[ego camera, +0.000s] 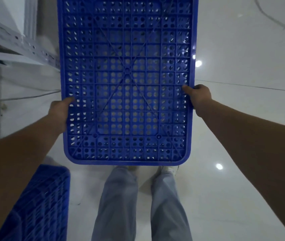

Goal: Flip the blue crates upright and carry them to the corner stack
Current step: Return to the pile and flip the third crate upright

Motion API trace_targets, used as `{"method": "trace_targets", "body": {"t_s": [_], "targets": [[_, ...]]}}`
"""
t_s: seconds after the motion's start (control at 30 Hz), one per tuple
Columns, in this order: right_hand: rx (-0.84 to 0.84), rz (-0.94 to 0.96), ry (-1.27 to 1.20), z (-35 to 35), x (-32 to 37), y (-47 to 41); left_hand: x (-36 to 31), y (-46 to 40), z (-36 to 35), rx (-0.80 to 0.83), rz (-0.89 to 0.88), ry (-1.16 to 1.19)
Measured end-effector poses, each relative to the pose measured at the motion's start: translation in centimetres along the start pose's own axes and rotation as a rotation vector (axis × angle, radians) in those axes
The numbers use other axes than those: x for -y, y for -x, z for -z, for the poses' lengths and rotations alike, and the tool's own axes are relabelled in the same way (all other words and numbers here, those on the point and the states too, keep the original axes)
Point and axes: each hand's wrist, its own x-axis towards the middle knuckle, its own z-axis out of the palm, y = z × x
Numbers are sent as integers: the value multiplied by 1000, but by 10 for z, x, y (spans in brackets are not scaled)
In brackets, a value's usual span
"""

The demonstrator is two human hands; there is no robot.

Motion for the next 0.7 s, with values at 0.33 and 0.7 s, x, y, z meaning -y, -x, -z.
{"method": "trace_targets", "body": {"t_s": [0.33, 0.7], "targets": [[-97, 253, 40, 45, 23, 49, -21, 39, 4, 96, 65, 308], [-363, 443, 156, 126, 51, 99, -18, 100, -51, 309, 83, 273]]}}
